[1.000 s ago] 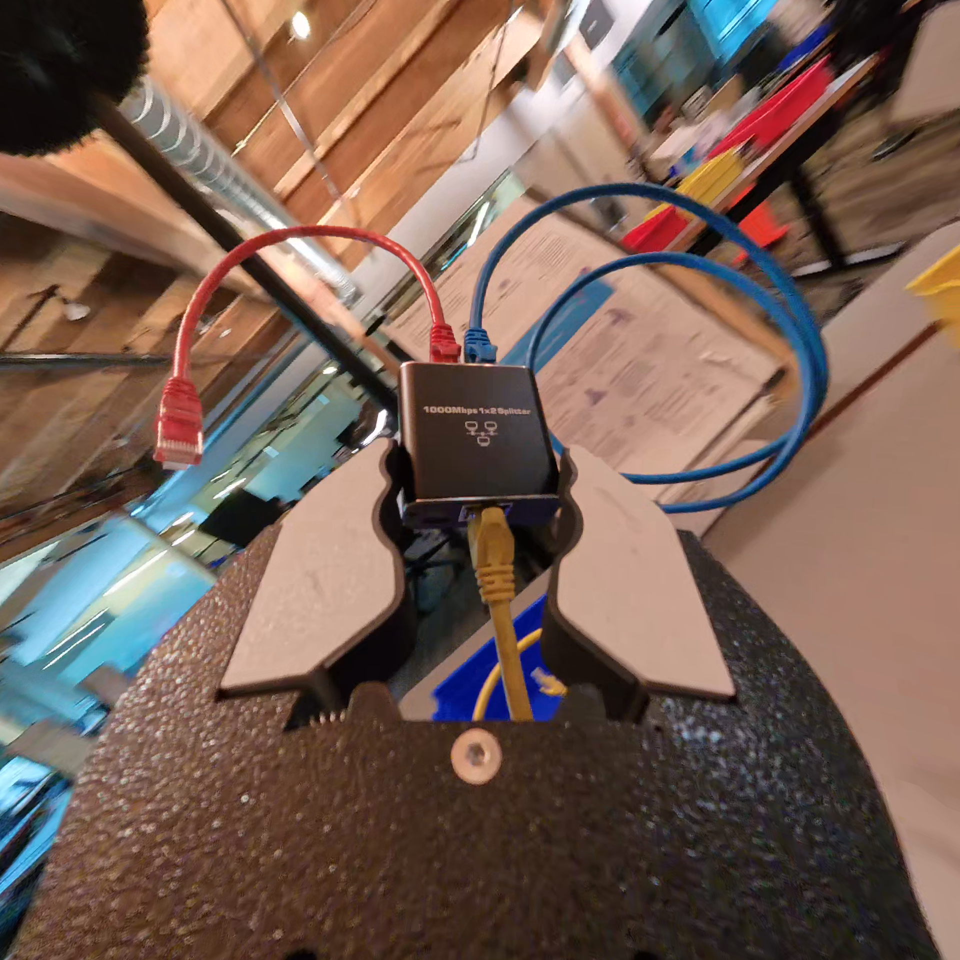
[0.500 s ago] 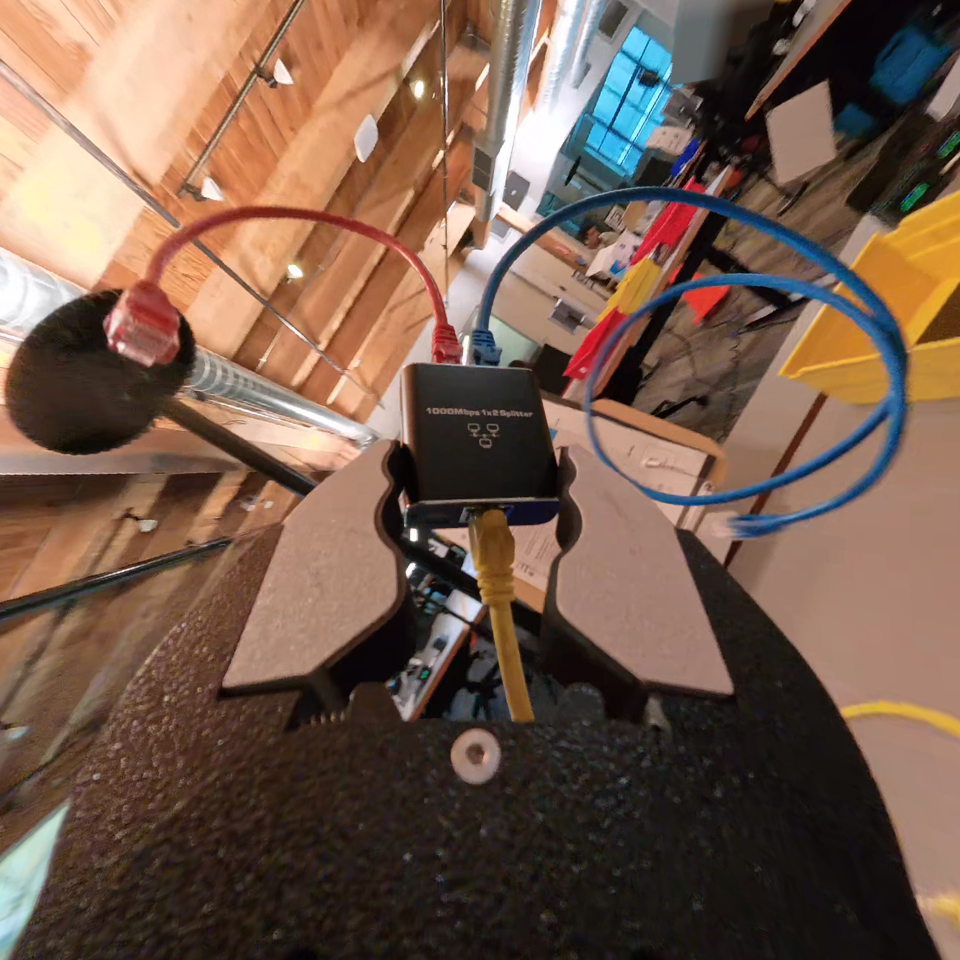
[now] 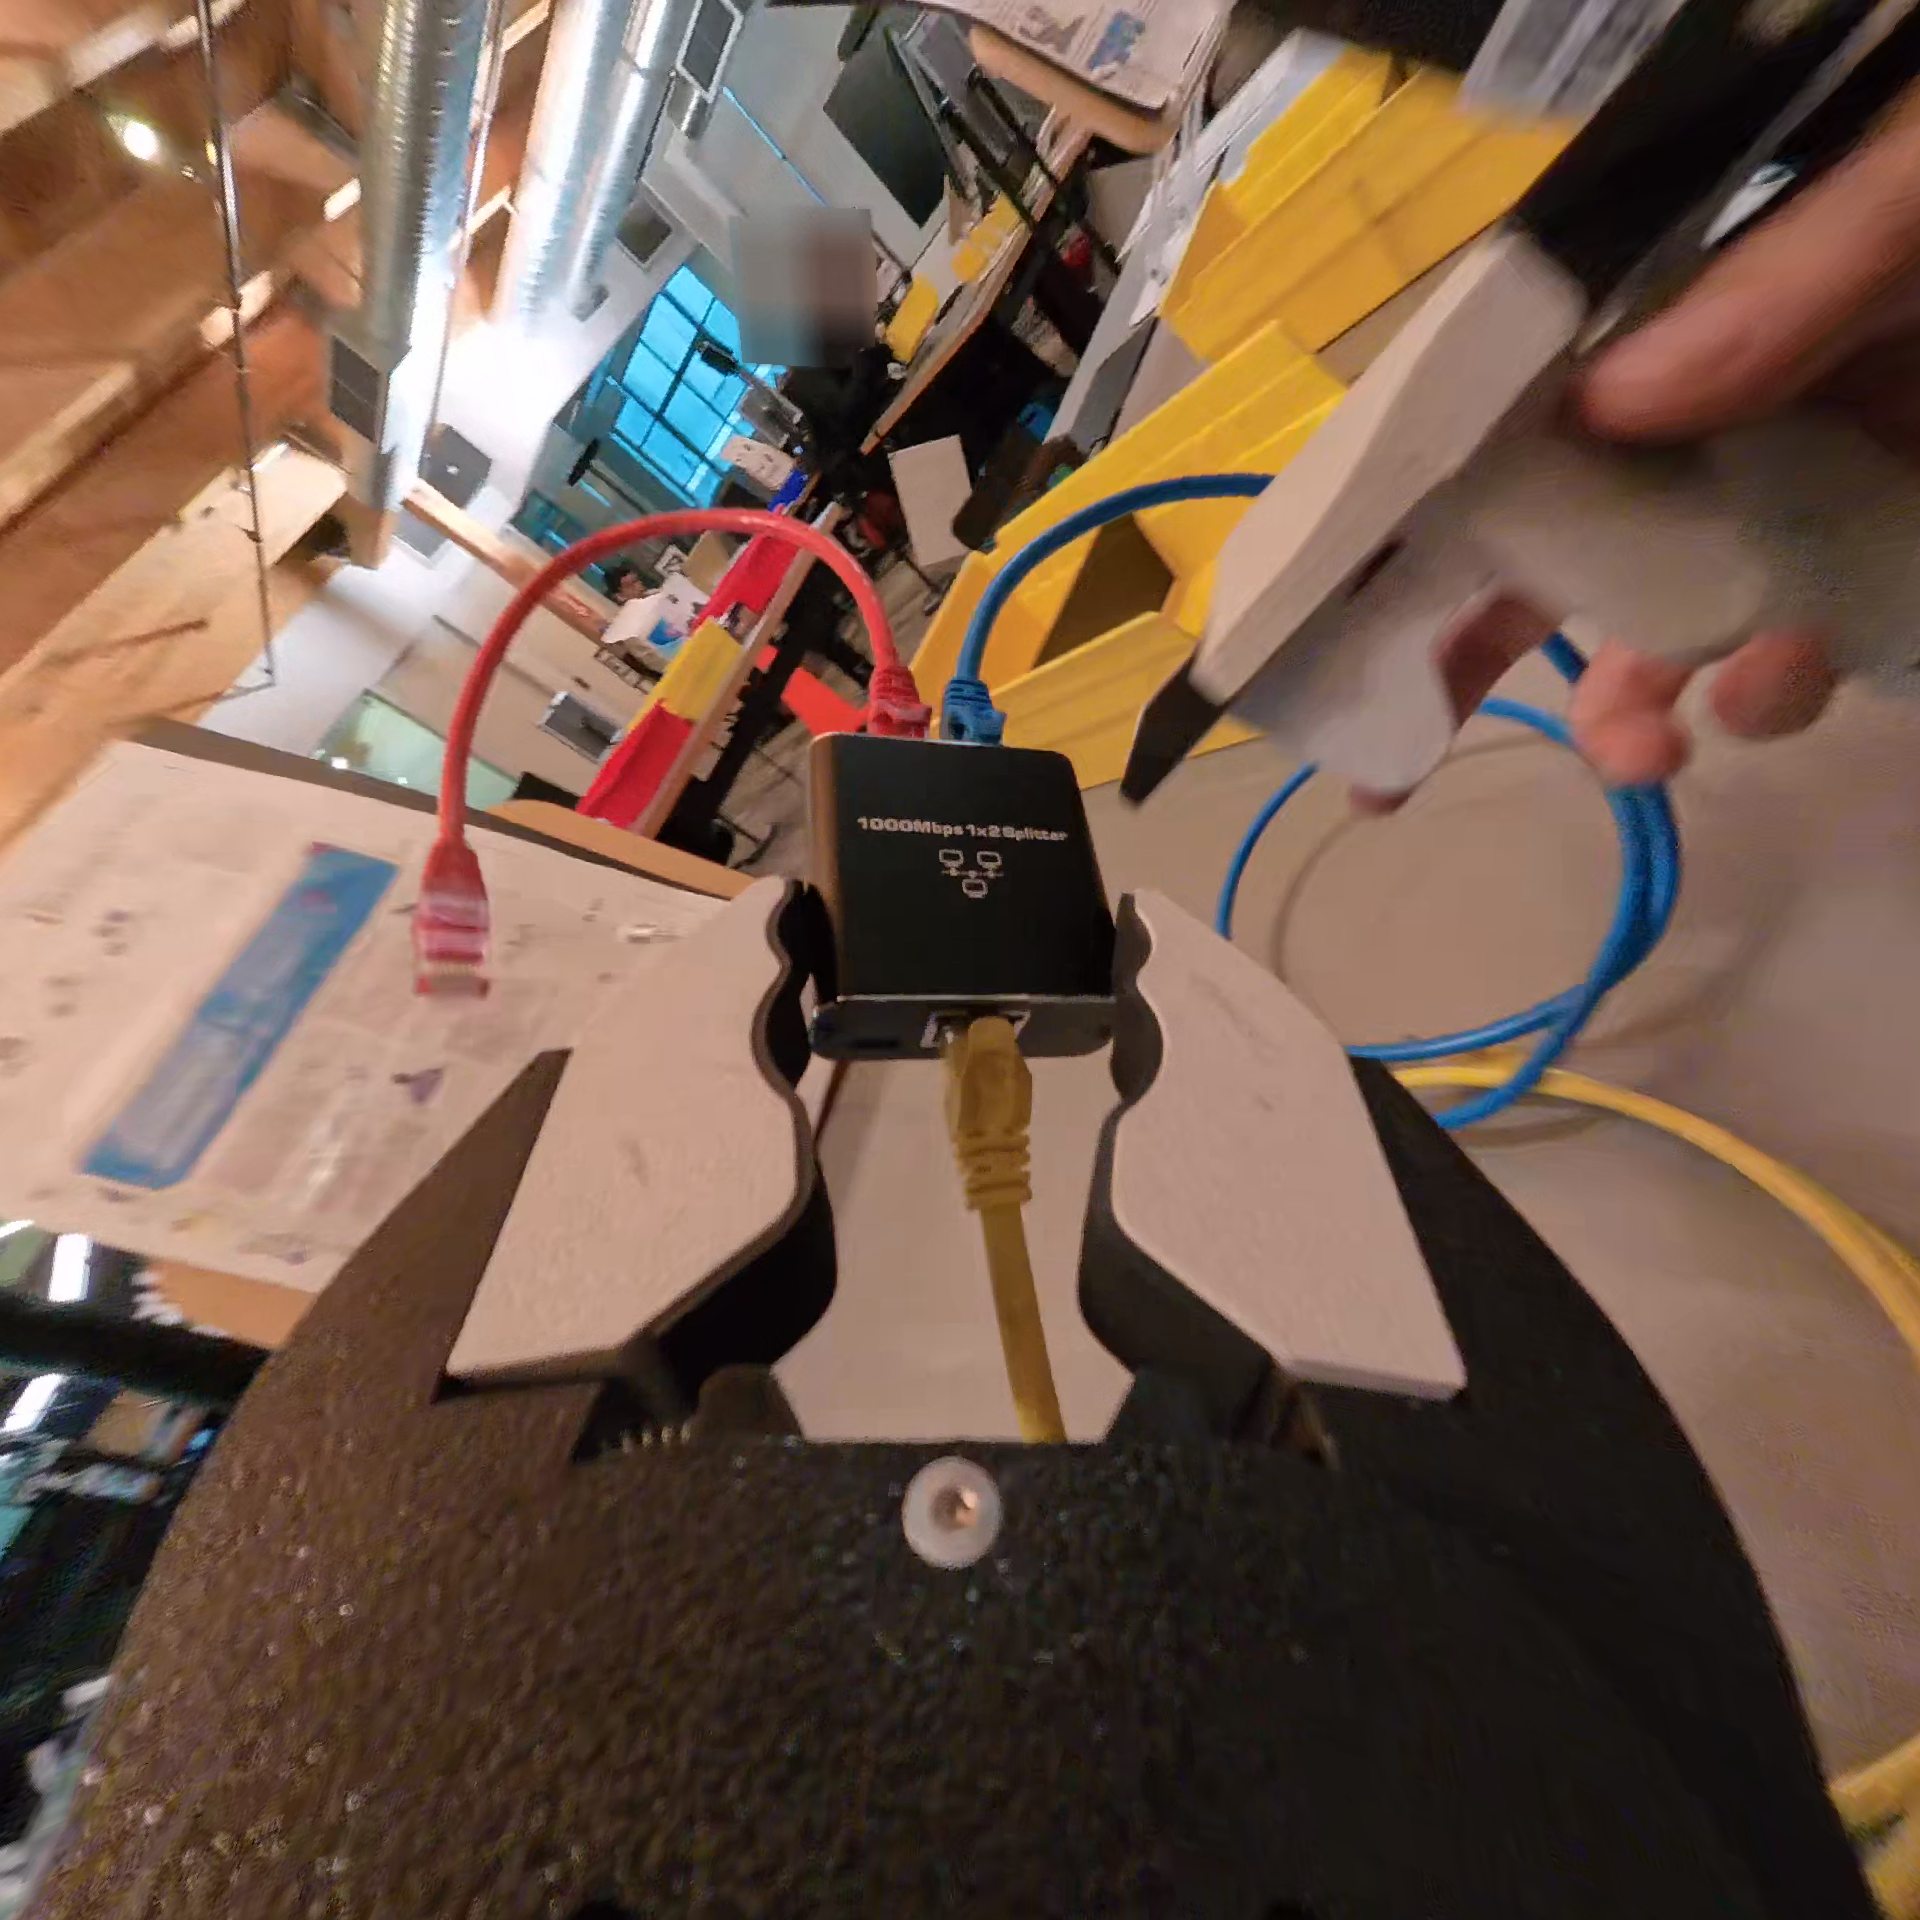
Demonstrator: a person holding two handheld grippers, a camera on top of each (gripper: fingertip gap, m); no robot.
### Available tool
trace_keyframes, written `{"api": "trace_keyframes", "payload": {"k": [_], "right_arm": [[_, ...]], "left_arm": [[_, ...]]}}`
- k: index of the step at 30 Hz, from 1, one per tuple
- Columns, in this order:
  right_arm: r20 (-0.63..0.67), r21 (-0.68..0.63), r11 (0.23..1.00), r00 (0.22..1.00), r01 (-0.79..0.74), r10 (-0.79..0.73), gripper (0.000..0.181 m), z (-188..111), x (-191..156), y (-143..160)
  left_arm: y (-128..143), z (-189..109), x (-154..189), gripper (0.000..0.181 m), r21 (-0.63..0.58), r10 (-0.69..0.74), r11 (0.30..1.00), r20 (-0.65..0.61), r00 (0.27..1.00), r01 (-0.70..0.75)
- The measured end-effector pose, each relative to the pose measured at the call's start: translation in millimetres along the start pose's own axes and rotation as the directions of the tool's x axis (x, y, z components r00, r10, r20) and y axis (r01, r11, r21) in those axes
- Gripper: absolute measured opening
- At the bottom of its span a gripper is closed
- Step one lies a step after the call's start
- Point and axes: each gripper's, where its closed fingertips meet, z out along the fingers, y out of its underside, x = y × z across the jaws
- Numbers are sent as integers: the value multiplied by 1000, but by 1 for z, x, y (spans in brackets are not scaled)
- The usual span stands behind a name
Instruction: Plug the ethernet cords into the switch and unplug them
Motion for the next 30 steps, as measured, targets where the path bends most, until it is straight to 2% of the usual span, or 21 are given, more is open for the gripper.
{"api": "trace_keyframes", "payload": {"k": [2, 4, 6, 7, 10, 13, 14, 15, 18, 21, 23, 26, 30], "right_arm": [[90, -5, 987, 983, -160, 160, 73, 9, 14, 10], [246, 12, 960, 931, -281, 270, 56, 12, 7, 9], [308, 37, 944, 902, -329, 302, 36, 12, 6, 7], [306, 27, 949, 906, -315, 292, 26, 13, 7, 11], [265, 25, 924, 894, -381, 362, 25, 16, 12, 17], [254, 112, 846, 838, -522, 484, 24, 10, 18, 13], [269, 116, 812, 806, -571, 528, 24, 8, 18, 14], [259, 102, 808, 799, -581, 542, 24, 7, 17, 18], [235, 67, 811, 799, -581, 553, 25, 9, 10, 27], [225, 67, 797, 787, -601, 575, 24, 12, 5, 31], [197, 105, 784, 785, -612, 587, 24, 13, 5, 31], [133, 169, 804, 821, -570, 555, 24, 15, 6, 33], [78, 226, 802, 831, -553, 551, 24, 14, 16, 36]], "left_arm": [[8, 5, 17, 54, 34, -35, 999, -38, 999, 36], [9, 6, 33, 54, 69, -45, 996, -90, 995, 51], [14, 8, 46, 54, 75, -26, 997, -131, 991, 36], [16, 7, 47, 54, 86, -24, 996, -132, 991, 36], [23, 4, 51, 55, 126, -92, 985, -171, 981, 114], [24, -4, 41, 61, 187, -97, 977, -55, 994, 106], [23, -7, 43, 55, 210, -97, 972, -51, 994, 106], [21, -10, 46, 52, 229, -100, 967, -57, 993, 110], [23, -14, 54, 57, 240, -165, 952, -117, 979, 189], [29, -13, 65, 66, 202, -292, 918, -233, 928, 340], [28, -14, 68, 66, 193, -318, 909, -255, 913, 370], [38, -10, 63, 69, 163, -291, 934, -161, 943, 317], [48, -7, 72, 62, 95, -286, 950, -123, 950, 298]]}}
